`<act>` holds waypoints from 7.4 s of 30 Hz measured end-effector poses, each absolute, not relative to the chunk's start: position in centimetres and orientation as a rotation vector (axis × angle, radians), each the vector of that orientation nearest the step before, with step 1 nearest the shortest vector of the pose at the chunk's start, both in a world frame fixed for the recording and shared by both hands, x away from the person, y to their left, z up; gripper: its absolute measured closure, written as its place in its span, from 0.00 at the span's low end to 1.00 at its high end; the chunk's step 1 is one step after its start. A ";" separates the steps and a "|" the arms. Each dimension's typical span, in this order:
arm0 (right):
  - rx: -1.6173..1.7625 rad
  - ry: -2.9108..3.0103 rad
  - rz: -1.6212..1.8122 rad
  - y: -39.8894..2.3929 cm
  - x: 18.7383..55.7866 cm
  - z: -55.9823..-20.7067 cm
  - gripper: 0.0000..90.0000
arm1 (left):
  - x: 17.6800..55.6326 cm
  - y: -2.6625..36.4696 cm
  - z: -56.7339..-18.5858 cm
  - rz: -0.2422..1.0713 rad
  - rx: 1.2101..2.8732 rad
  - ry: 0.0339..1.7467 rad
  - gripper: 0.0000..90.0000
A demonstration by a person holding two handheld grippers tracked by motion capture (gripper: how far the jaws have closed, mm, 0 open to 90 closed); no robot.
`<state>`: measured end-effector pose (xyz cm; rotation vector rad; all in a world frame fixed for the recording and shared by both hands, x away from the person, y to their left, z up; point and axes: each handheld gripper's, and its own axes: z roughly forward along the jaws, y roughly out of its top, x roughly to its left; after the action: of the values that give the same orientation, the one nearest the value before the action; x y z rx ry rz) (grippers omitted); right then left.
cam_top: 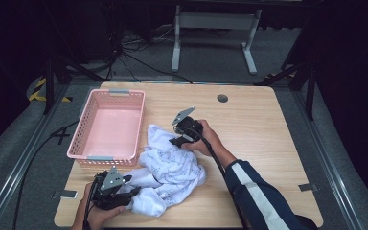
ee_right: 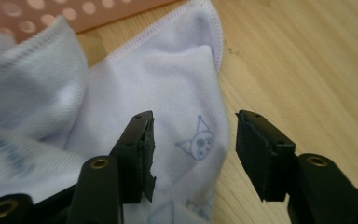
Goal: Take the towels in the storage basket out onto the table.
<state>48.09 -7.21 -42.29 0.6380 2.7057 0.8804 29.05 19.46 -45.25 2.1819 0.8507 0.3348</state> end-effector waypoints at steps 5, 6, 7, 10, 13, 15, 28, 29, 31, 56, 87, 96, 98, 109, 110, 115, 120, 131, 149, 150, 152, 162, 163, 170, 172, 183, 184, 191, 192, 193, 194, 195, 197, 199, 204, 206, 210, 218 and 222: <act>0.628 2.714 0.708 -6.1 48.4 -44.1 0.61 | 29.1 19.2 -46.3 0.304 2.273 0.868 0.61; 0.653 2.711 0.721 -6.3 48.5 -44.1 0.65 | 29.0 19.2 -46.4 0.299 2.284 0.866 0.63; 0.671 2.702 0.718 -6.5 48.6 -44.1 0.71 | 29.1 19.2 -46.4 0.285 2.299 0.864 0.63; 0.705 2.674 0.704 -7.8 48.8 -44.2 0.86 | 29.2 19.0 -46.5 0.272 2.291 0.867 0.68; 0.734 2.664 0.697 -8.8 49.0 -44.1 0.94 | 29.2 19.1 -46.5 0.267 2.292 0.871 0.71; 0.788 2.634 0.694 -10.4 49.3 -43.9 0.98 | 29.2 19.0 -46.5 0.259 2.296 0.876 0.72; 0.915 2.522 0.901 -16.1 49.7 -42.3 0.69 | 29.2 18.7 -46.5 0.290 2.295 0.896 0.61; 0.869 2.538 0.911 -15.1 49.4 -42.2 0.65 | 29.3 18.7 -46.4 0.311 2.298 0.891 0.60; 0.816 2.590 0.922 -13.6 49.1 -42.4 0.61 | 29.4 18.9 -46.6 0.324 2.287 0.928 0.48; 1.066 2.259 0.763 -21.8 50.5 -40.2 0.90 | 27.6 20.3 -45.8 0.293 2.346 0.887 0.89; 0.780 2.453 1.127 -22.7 39.7 -39.9 0.74 | 28.2 19.9 -44.9 0.407 2.186 0.885 0.49; 0.506 2.671 1.190 -14.1 36.6 -43.6 0.73 | 29.9 19.2 -45.9 0.350 2.232 0.906 0.77; 0.513 2.700 1.141 -12.9 36.9 -44.8 0.75 | 30.2 19.2 -46.0 0.363 2.227 0.910 0.84; 0.673 2.685 0.957 -16.0 38.6 -45.3 0.79 | 30.6 21.6 -45.4 0.431 2.142 1.013 0.92; 0.692 2.674 0.934 -16.5 38.8 -45.2 0.79 | 30.6 21.8 -45.4 0.426 2.130 1.023 0.93; 0.772 2.625 0.848 -19.7 39.6 -44.8 0.79 | 30.6 22.0 -45.6 0.384 2.118 1.024 0.93; 0.824 2.570 0.771 -22.2 40.7 -44.5 0.81 | 30.3 21.3 -45.6 0.380 2.148 0.982 0.94; 0.853 2.520 0.944 -23.5 40.5 -43.2 0.71 | 29.5 20.1 -44.9 0.438 2.153 0.923 0.70; 0.578 2.721 1.044 -18.6 35.6 -44.7 0.93 | 31.3 19.7 -45.6 0.372 2.253 0.872 0.83; 0.563 2.730 1.047 -18.7 35.4 -44.5 0.94 | 31.4 19.6 -45.6 0.352 2.252 0.868 0.86; 0.545 2.729 1.034 -19.0 35.0 -44.3 0.94 | 31.4 19.5 -45.6 0.338 2.255 0.863 0.92; 0.354 2.808 1.160 -23.5 28.7 -41.9 0.95 | 30.3 19.9 -45.2 0.237 2.249 0.819 0.91; 0.323 2.830 1.175 -23.6 27.8 -41.8 0.94 | 29.9 19.8 -45.1 0.219 2.251 0.804 0.92; 0.199 2.935 1.079 -23.7 23.1 -42.6 0.86 | 27.7 19.1 -44.9 0.159 2.286 0.738 0.88; 0.221 2.949 1.086 -24.3 22.9 -42.7 0.77 | 27.4 19.2 -44.6 0.196 2.257 0.759 0.76; 0.680 2.578 1.211 -28.0 29.0 -40.6 0.59 | 29.3 17.0 -41.5 0.277 2.150 0.702 0.42; 0.660 2.581 1.262 -28.3 29.3 -40.1 0.59 | 29.7 16.4 -41.5 0.292 2.167 0.687 0.42; 0.876 2.375 1.121 -28.3 34.3 -39.7 0.56 | 32.6 13.7 -43.6 0.271 2.271 0.730 0.52; 0.935 2.368 1.065 -27.8 36.6 -40.6 0.51 | 33.0 13.4 -44.2 0.267 2.289 0.744 0.56; 0.982 2.350 1.028 -27.6 37.9 -41.2 0.52 | 33.1 13.3 -44.6 0.271 2.306 0.753 0.60; 0.982 2.350 1.028 -27.6 37.9 -41.2 0.52 | 33.1 13.3 -44.6 0.271 2.306 0.753 0.61; 1.082 2.333 1.021 -27.3 40.2 -42.6 0.49 | 33.5 13.3 -45.2 0.238 2.338 0.758 0.64; 1.138 2.332 0.998 -27.0 41.4 -43.5 0.47 | 33.7 13.3 -45.8 0.206 2.363 0.755 0.73; 1.150 2.322 0.954 -26.5 42.1 -44.1 0.52 | 33.7 13.4 -45.9 0.204 2.357 0.764 0.77; 1.189 2.311 0.835 -26.6 42.9 -44.9 0.79 | 33.5 13.7 -45.8 0.177 2.368 0.745 0.89; 1.184 2.332 0.825 -27.0 43.0 -45.1 0.91 | 33.1 13.7 -45.7 0.175 2.379 0.728 0.92; 1.197 2.329 0.789 -29.0 42.2 -44.1 0.95 | 32.2 13.9 -45.6 0.122 2.374 0.709 0.95; 1.312 2.251 0.759 -34.4 39.7 -42.1 0.94 | 29.7 12.1 -45.0 -0.003 2.374 0.574 0.97; 1.367 2.291 0.743 -35.3 38.6 -42.3 0.93 | 29.8 11.1 -44.1 0.003 2.352 0.539 0.95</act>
<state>38.57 -35.35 -42.33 1.3673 2.2912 0.7434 29.82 11.10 -44.13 2.3516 0.5393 0.0029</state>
